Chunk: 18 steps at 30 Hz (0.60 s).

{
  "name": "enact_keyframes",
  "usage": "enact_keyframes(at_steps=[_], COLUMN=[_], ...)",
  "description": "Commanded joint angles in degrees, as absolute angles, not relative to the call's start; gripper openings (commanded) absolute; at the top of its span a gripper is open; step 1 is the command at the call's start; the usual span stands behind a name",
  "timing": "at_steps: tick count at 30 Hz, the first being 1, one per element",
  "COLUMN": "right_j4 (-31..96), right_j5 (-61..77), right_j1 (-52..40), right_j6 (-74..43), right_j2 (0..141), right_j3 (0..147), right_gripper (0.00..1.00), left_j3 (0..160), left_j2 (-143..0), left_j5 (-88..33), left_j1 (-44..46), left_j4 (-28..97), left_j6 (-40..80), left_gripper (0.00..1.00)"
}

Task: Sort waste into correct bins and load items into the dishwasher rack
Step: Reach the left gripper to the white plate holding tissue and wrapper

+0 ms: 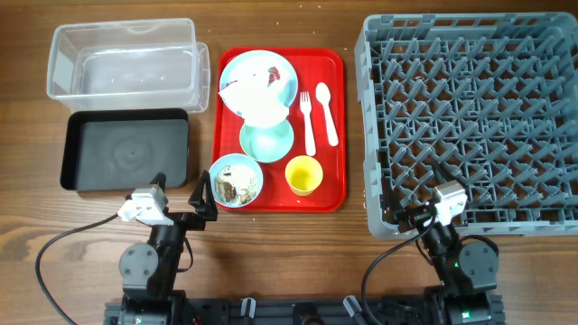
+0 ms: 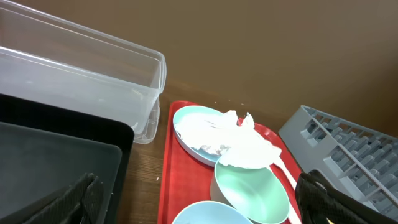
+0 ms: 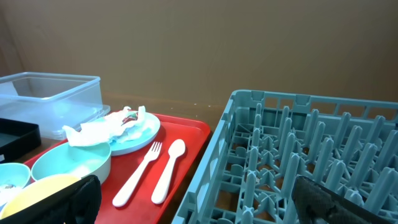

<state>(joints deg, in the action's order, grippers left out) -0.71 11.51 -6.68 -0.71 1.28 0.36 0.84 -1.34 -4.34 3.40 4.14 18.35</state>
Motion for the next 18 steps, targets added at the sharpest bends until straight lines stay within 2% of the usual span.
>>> enact_keyframes(at_steps=[1, 6, 12, 15, 18], right_j4=[-0.9, -0.9, -0.9, -0.9, -0.9], right_j5=[11.2, 11.2, 11.2, 11.2, 11.2], right_j1=[-6.5, -6.5, -6.5, -6.5, -6.5], right_j6=[-0.1, -0.1, -0.1, -0.1, -0.1], right_j2=[1.2, 1.2, 1.2, 1.2, 1.2], right_j3=[0.3, 0.3, 0.3, 0.3, 0.3], right_gripper=[1.00, 1.00, 1.00, 1.00, 1.00], left_j3=[0.3, 0.6, 6.4, 13.3, 26.0], left_j2=[-1.6, -1.6, -4.2, -11.8, -25.7], left_j5=[-6.1, -12.3, -12.2, -12.3, -13.1], left_j1=[3.7, 3.6, 3.6, 3.6, 3.7], left_j4=[3.9, 0.2, 1.2, 2.5, 7.0], left_j6=[18.5, 18.4, 18.4, 17.6, 14.5], left_gripper=[1.00, 1.00, 1.00, 1.00, 1.00])
